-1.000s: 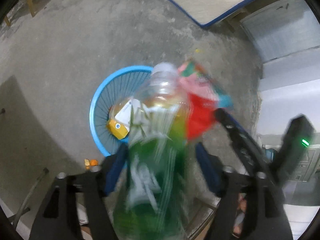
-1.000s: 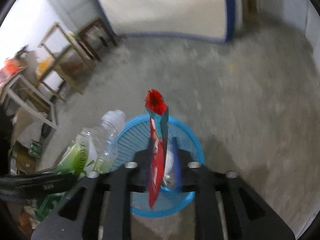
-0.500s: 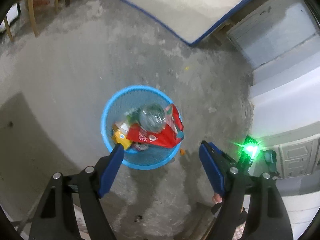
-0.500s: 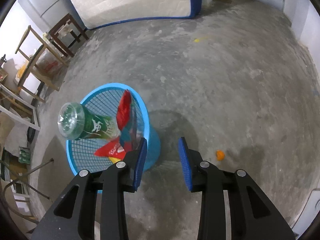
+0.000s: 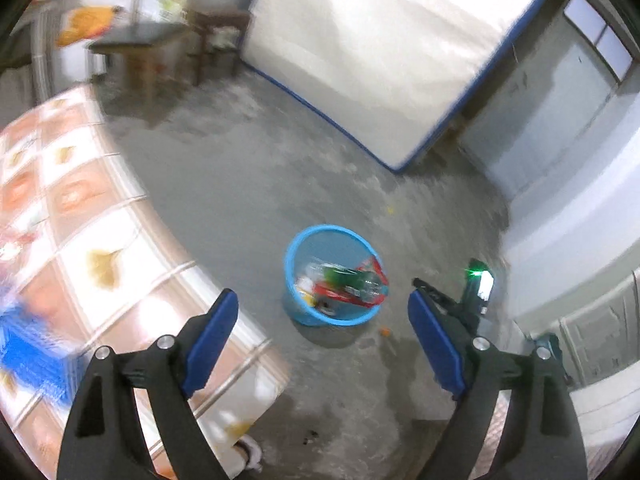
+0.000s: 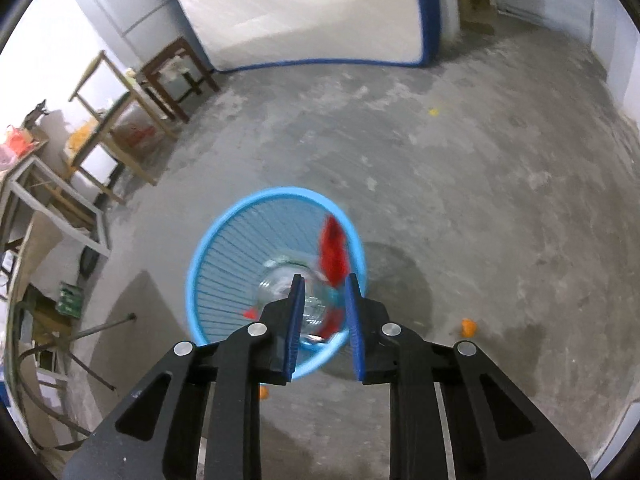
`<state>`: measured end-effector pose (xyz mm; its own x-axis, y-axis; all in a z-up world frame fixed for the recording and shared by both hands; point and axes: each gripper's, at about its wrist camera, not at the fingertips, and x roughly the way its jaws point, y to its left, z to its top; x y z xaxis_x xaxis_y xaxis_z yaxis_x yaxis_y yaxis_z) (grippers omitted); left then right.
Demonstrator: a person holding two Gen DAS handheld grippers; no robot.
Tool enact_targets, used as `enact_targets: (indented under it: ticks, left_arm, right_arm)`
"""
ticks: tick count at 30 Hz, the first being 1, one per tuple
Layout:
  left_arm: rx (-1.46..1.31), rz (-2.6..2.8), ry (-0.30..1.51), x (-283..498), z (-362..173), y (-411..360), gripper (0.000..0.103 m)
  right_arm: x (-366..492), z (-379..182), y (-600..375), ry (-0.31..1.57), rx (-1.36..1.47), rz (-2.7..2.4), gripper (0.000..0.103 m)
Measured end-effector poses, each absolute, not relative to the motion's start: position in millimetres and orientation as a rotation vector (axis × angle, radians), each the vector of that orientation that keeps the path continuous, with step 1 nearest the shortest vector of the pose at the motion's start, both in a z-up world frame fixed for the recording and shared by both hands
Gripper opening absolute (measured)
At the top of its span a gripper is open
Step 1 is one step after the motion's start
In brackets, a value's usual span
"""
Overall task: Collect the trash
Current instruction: 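Bring both open tools back over the table toward the toothpaste box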
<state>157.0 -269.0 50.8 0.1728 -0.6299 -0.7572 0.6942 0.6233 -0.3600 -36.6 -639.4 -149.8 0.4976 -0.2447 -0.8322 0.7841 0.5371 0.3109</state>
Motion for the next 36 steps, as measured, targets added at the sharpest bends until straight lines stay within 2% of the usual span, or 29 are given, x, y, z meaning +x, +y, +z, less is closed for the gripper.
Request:
enact_targets:
  ticks: [5,13,15,20,23,27,36]
  left_arm:
    - [0.014,-0.753,0.901,143.5,65.4,-162.2,0.091]
    - [-0.096,-0.492,0.799,130.9,62.5,-32.8,0.093]
    - [-0.146,-0.460,0.785,128.1,58.7,-8.7,0.093]
    - [-0.137,-0.401,0.766,118.0,42.1,17.3,0.093]
    - [-0.081,-0.365,0.771,112.5,29.6,20.2,0.093]
    - [-0.061,-0.324,0.770,102.4,14.6,29.6,0.093]
    - [-0.048,-0.325,0.779,85.6,2.9,44.2,0.093]
  right_arm:
    - [-21.6,-106.8,-610.4,0.775,0.683,-0.617,0.023]
    - [20.7,-12.6,-534.5,0.696,0.483,-0.339,0.045]
    - [39.4,10.9,-506.9,0.692,0.430,-0.245,0.055]
    - [85.7,45.4,-439.1,0.702,0.375,-0.001,0.070]
    - [118.4,50.4,-388.8,0.738,0.349,0.174,0.078]
    - [158.7,46.1,-315.7,0.824,0.231,0.309,0.082]
    - [214.7,9.7,-207.3,0.970,-0.202,0.279,0.084]
